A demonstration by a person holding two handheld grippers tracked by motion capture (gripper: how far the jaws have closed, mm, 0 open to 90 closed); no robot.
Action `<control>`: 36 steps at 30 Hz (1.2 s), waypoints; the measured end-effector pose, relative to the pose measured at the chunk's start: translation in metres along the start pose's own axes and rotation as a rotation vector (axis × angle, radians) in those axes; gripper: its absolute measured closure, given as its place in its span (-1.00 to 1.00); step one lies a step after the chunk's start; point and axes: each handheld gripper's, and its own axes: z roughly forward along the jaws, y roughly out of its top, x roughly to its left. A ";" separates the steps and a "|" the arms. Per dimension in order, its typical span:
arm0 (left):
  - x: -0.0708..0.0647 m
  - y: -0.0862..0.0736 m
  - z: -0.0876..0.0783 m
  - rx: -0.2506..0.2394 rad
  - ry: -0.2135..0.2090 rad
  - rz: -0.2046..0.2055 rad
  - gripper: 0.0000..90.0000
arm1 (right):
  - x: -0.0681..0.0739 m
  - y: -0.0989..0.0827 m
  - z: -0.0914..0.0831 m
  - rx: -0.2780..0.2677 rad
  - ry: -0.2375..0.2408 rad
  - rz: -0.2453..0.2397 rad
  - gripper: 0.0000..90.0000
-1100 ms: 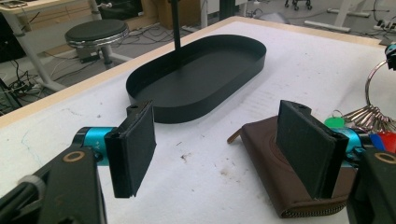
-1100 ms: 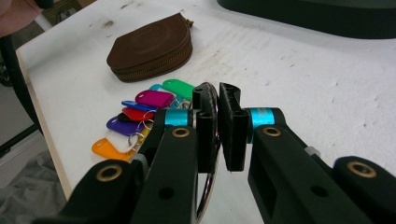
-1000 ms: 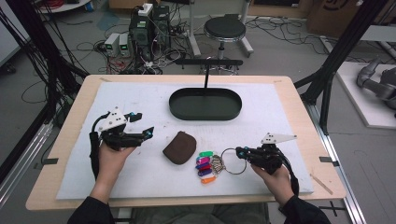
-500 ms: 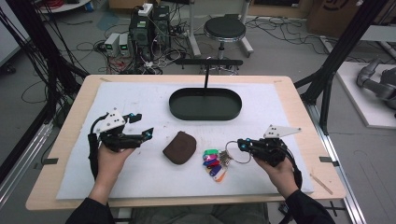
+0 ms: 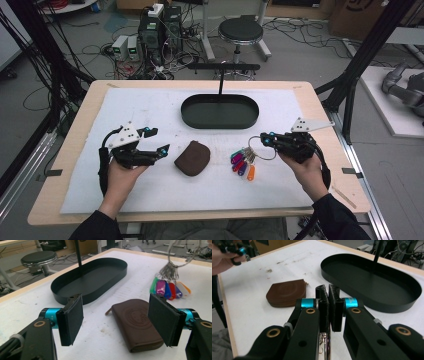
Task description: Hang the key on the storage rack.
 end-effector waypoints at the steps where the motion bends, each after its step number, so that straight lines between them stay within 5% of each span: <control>1: -0.002 -0.001 0.000 0.000 -0.003 0.001 -0.36 | -0.001 0.003 0.000 -0.002 -0.001 -0.005 0.96; 14: -0.003 -0.004 -0.009 -0.049 -0.006 -0.013 -0.36 | -0.014 0.039 0.000 -0.054 -0.022 -0.031 0.96; 36: -0.007 -0.005 -0.007 -0.044 -0.007 -0.001 -0.36 | -0.054 0.099 0.021 -0.096 -0.079 -0.047 0.96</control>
